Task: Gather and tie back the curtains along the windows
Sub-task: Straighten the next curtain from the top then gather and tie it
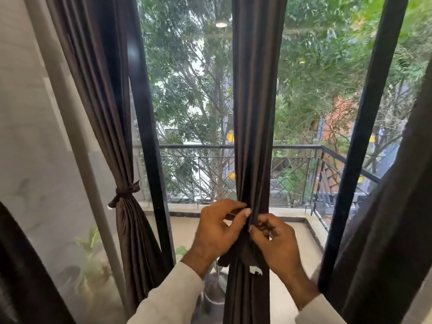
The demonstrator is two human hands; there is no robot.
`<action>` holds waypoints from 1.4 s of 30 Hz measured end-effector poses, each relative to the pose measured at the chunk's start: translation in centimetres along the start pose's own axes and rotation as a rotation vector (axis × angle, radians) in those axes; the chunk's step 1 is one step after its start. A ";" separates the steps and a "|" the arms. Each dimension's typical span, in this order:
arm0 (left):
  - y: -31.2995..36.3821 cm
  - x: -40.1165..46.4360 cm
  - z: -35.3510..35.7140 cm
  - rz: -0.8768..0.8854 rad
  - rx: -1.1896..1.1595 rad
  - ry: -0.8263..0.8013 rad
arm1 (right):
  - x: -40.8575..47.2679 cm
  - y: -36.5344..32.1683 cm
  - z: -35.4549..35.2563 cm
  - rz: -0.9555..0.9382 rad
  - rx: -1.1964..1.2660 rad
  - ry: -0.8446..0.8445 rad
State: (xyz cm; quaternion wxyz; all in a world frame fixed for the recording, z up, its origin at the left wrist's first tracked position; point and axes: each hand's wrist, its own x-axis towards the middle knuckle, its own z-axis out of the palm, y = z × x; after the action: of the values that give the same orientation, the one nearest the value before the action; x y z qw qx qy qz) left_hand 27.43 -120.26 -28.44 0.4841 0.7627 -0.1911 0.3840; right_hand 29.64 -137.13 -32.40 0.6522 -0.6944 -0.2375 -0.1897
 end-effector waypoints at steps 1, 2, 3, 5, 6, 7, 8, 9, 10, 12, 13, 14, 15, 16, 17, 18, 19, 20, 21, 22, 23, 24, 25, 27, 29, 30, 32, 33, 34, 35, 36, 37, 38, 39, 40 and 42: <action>0.2 0.0 0.2 -0.022 -0.031 -0.005 | 0.1 0.0 0.0 0.004 -0.013 -0.001; 0.3 -0.1 0.3 -0.042 -0.060 -0.009 | 0.2 0.0 -0.1 0.009 -0.023 0.006; 0.3 -0.1 0.4 -0.053 -0.074 -0.013 | 0.2 0.0 -0.1 0.010 -0.028 0.013; 0.2 0.0 0.4 -0.053 -0.049 -0.022 | 0.3 -0.1 -0.2 0.011 -0.025 0.015; 0.2 -0.1 0.3 -0.051 -0.023 -0.023 | 0.3 -0.2 -0.2 0.017 -0.016 0.010; 0.3 -0.1 0.2 -0.046 -0.001 -0.020 | 0.2 -0.3 -0.3 0.019 -0.017 0.023; 0.4 -0.3 0.1 -0.034 0.025 -0.010 | 0.0 -0.2 -0.3 0.014 -0.031 0.059; 0.5 -0.4 0.0 -0.011 0.061 0.003 | -0.2 0.1 -0.4 -0.005 -0.080 0.126; 0.6 -0.5 0.0 0.020 0.102 0.013 | -0.4 0.5 -0.5 -0.034 -0.164 0.199; 0.3 -0.6 0.1 0.085 0.161 0.006 | -1.0 1.1 -0.6 -0.175 -0.427 0.240; 0.0 -0.6 0.2 0.109 0.172 0.001 | -1.2 1.4 -0.4 -0.243 -0.529 0.204; -0.1 -0.4 0.2 0.121 0.170 -0.004 | -1.4 1.5 -0.2 -0.295 -0.584 0.152; -0.1 -0.3 0.2 0.117 0.157 -0.006 | -1.5 1.6 0.1 -0.320 -0.604 0.099; 0.0 -0.2 0.3 0.099 0.133 -0.008 | -1.6 1.4 0.3 -0.329 -0.602 0.064; 0.1 -0.2 0.3 0.073 0.105 -0.008 | -1.5 1.1 0.3 -0.338 -0.594 0.035; 0.2 -0.3 0.3 0.044 0.079 -0.008 | -1.5 1.0 0.2 -0.349 -0.596 0.005; 0.4 -0.2 0.3 0.015 0.063 -0.012 | -1.5 1.0 0.1 -0.361 -0.592 -0.032; 0.5 -0.2 0.2 -0.007 0.057 -0.020 | -1.5 1.2 -0.3 -0.376 -0.582 -0.076; 0.4 -0.1 0.1 -0.013 0.068 -0.026 | -1.4 1.4 -0.6 -0.391 -0.563 -0.121; 0.4 -0.1 -0.1 -0.011 0.082 -0.025 | -1.3 1.7 -1.0 -0.399 -0.531 -0.157; 0.3 -0.1 -0.3 -0.012 0.100 -0.017 | -1.2 2.0 -1.4 -0.388 -0.484 -0.161; 0.3 -0.1 -0.6 -0.016 0.108 -0.009 | -1.0 2.2 -1.6 -0.355 -0.431 -0.120; 0.3 -0.1 -0.8 -0.025 0.114 -0.001 | -0.6 2.4 -1.9 -0.303 -0.385 -0.040; 0.5 -0.4 -1.1 -0.041 0.118 0.007 | 0.5 2.3 -2.3 -0.150 -0.303 0.117; 0.6 -0.7 -1.3 -0.034 0.138 0.009 | 1.7 2.3 -2.5 0.050 -0.178 0.119; 0.6 -0.8 -1.4 -0.026 0.165 0.013 | 2.4 2.6 -2.7 0.120 -0.113 0.091; 0.3 -1.0 -1.5 0.001 0.230 0.015 | 3.4 3.2 -2.9 0.175 -0.051 0.054; 0.1 -1.1 -1.6 0.013 0.246 0.008 | 3.5 3.2 -3.1 0.188 -0.057 0.053; -0.1 -1.2 -1.8 0.022 0.247 -0.004 | 3.5 3.3 -3.2 0.198 -0.066 0.058; -0.1 -1.3 -1.9 0.031 0.245 -0.014 | 3.3 3.3 -3.3 0.205 -0.059 0.059; 0.0 -1.3 -2.0 0.045 0.245 -0.017 | 3.0 3.5 -3.3 0.209 -0.043 0.051; 0.1 -1.4 -2.0 0.058 0.242 -0.018 | 2.7 3.5 -3.2 0.215 -0.014 0.037; 0.1 -1.4 -2.1 0.062 0.231 -0.018 | 2.6 3.6 -3.1 0.222 0.008 0.016; 0.1 -1.4 -2.1 0.055 0.214 -0.017 | 2.7 3.8 -3.0 0.233 0.013 -0.006; 0.0 -1.4 -2.1 0.044 0.193 -0.015 | 2.9 4.0 -2.9 0.239 0.010 -0.023; -0.1 -1.5 -2.1 0.024 0.172 -0.015 | 3.3 4.0 -2.8 0.246 0.037 -0.024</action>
State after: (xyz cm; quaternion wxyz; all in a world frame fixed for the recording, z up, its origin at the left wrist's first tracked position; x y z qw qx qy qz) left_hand 25.76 -118.47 -29.15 0.4106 0.8020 -0.1702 0.3990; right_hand 34.72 -139.77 -33.54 0.6805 -0.7082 -0.1621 -0.0955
